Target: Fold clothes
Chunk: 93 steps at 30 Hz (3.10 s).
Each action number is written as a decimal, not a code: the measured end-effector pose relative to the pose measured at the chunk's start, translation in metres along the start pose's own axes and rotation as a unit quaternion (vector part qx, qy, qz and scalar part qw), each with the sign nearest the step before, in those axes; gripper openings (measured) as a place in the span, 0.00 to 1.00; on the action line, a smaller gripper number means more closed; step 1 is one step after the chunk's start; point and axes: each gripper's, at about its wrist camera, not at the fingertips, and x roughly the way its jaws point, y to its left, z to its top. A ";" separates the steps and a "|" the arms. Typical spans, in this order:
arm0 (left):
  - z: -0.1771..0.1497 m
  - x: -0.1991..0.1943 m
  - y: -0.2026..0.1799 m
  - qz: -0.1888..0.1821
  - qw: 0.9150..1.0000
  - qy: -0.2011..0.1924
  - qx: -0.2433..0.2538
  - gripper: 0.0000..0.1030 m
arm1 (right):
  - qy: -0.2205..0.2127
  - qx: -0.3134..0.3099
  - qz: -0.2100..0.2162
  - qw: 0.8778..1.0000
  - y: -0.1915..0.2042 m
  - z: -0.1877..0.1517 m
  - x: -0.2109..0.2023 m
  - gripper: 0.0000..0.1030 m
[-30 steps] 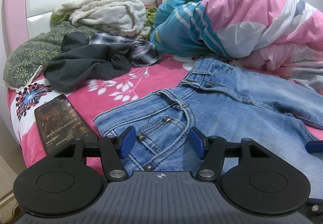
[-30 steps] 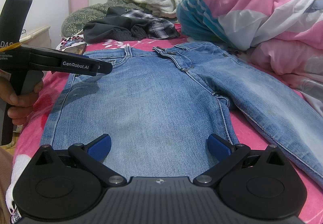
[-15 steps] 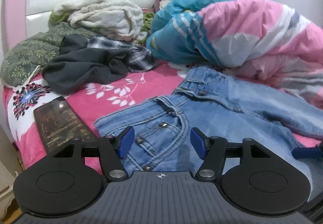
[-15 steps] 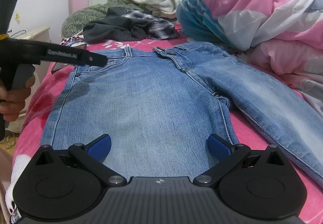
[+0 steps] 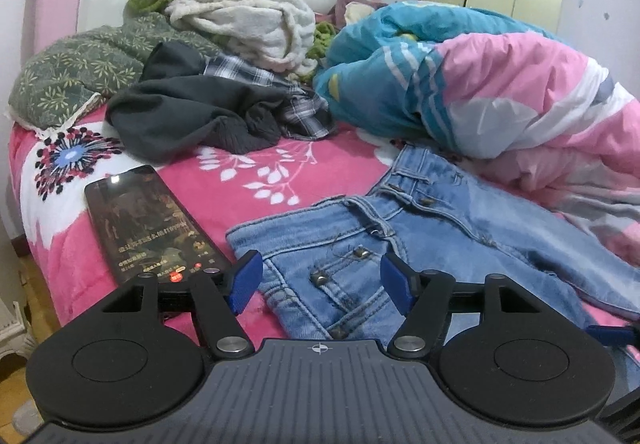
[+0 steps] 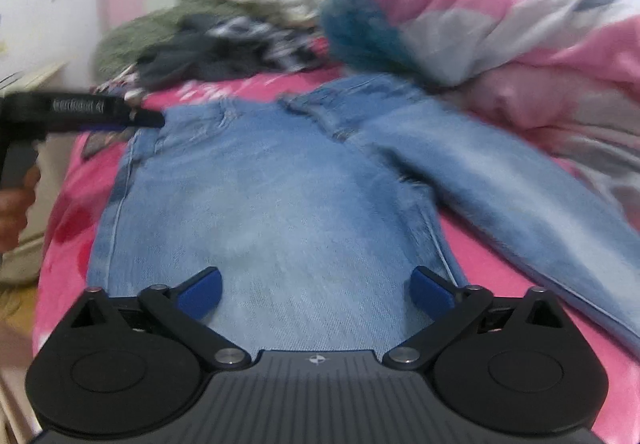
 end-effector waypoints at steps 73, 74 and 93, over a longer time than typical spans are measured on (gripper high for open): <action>0.000 0.017 0.030 -0.114 0.966 0.019 -0.231 0.18 | -0.022 -0.122 -0.151 0.981 0.067 -0.089 -0.120 0.35; 0.000 0.017 0.031 -0.114 0.965 0.019 -0.234 0.18 | -0.016 -0.123 -0.163 0.979 0.066 -0.095 -0.124 0.31; 0.001 0.014 0.026 -0.108 0.963 -0.005 -0.247 0.16 | -0.028 -0.115 -0.132 0.984 0.101 -0.092 -0.110 0.32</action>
